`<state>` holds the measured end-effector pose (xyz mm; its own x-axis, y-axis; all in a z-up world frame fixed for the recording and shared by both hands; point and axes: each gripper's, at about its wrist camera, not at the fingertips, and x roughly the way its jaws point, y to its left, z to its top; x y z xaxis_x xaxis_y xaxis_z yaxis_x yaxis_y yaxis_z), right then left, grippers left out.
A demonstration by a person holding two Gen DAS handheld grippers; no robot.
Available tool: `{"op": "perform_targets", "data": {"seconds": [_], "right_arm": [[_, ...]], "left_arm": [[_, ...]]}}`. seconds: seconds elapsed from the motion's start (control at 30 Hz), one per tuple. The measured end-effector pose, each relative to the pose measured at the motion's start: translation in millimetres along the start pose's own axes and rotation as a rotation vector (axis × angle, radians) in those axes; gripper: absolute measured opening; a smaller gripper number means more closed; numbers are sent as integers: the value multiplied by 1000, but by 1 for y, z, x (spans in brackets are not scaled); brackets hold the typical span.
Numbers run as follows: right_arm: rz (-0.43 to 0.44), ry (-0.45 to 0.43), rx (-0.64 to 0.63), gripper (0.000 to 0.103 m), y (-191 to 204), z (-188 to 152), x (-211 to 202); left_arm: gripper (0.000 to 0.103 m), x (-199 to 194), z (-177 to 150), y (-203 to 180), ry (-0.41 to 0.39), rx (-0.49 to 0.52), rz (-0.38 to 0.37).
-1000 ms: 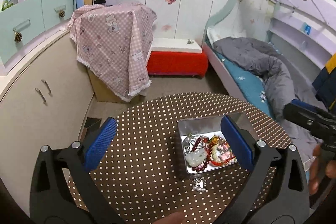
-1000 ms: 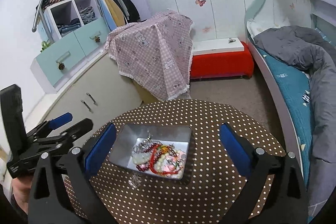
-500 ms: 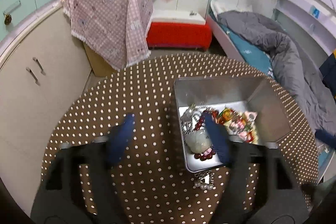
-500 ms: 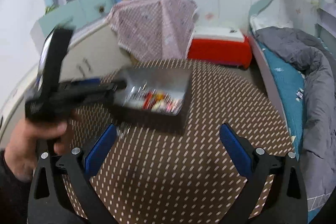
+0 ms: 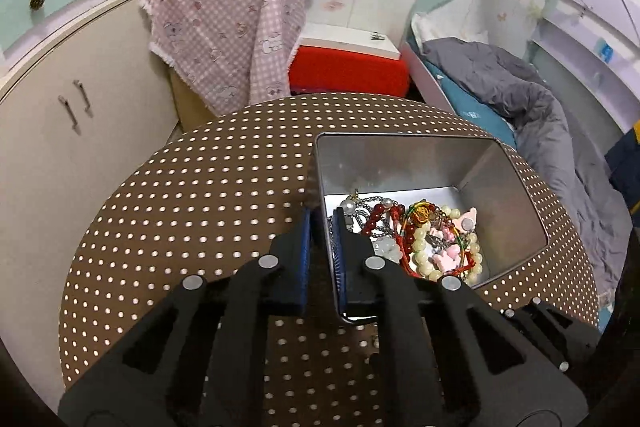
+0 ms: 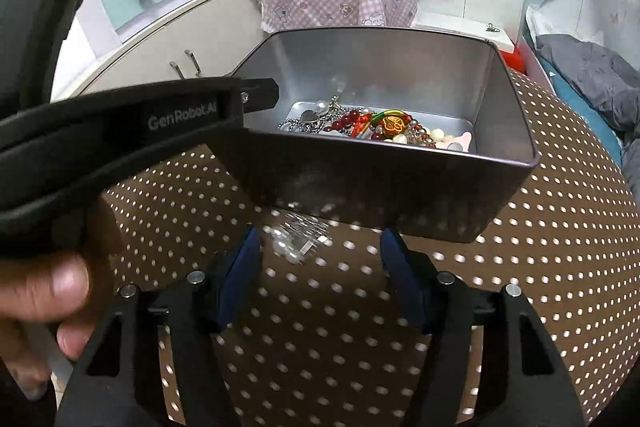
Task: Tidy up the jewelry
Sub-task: 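Grasp the pearl chain with the right tool and lift it, then carry the pearl chain over the gray box and open the right tool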
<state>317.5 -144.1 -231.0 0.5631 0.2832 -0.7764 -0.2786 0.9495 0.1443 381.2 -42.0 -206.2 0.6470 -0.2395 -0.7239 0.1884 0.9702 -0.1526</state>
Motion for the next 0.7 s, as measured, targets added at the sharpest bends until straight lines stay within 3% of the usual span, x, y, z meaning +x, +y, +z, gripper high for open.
{"op": "perform_targets", "data": {"seconds": [0.1,0.17,0.23,0.47,0.7], "right_arm": [[-59,-6,-71,51,17,-3,4],[-79,-10,-73,18,16,-2,4],[-84,-3,-89,9,14,-5,2],[20,-51,-6,7,-17,-22,-46],[88,-173,-4,7,-39,4,-126]], "left_arm": [[11,2,1,3,6,-7,-11],[11,3,1,4,5,-8,-11],[11,2,1,4,6,-8,-12],[11,-6,-7,6,1,-8,-16],[11,-24,-28,5,-4,-24,-13]]}}
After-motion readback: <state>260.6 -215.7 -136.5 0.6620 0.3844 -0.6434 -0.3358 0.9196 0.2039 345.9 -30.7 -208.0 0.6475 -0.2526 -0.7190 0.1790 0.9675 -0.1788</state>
